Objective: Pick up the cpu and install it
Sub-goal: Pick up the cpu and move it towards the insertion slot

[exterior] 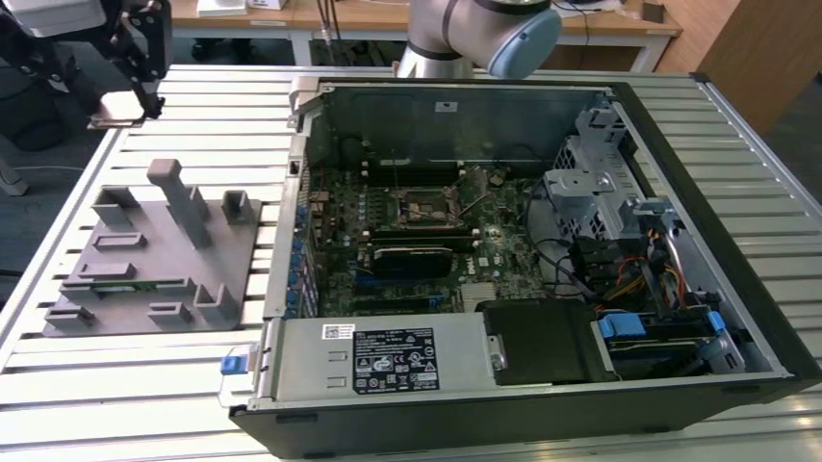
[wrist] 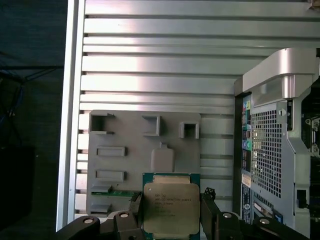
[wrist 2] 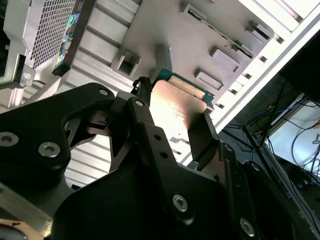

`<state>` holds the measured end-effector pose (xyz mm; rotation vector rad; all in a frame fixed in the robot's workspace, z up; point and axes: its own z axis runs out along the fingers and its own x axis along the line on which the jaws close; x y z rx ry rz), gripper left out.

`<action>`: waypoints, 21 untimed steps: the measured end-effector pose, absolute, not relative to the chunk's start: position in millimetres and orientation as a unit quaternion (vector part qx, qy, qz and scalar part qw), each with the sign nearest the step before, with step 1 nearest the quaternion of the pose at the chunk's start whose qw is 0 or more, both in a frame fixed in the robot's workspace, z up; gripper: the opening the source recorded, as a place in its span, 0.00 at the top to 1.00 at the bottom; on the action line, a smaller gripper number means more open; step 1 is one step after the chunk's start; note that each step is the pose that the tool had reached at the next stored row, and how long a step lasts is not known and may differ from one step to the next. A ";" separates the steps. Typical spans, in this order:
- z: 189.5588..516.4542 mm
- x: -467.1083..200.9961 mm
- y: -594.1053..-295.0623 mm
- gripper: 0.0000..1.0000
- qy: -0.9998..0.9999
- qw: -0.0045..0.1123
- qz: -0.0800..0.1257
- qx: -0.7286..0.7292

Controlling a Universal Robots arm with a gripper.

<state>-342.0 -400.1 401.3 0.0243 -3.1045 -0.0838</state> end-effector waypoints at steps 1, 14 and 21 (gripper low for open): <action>401.0 -339.8 -400.1 0.46 -0.999 0.018 -0.027 0.008; 398.2 -311.5 -400.1 0.46 -0.999 0.018 -0.027 0.008; 396.8 -294.8 -400.1 0.46 -0.999 0.018 -0.027 0.008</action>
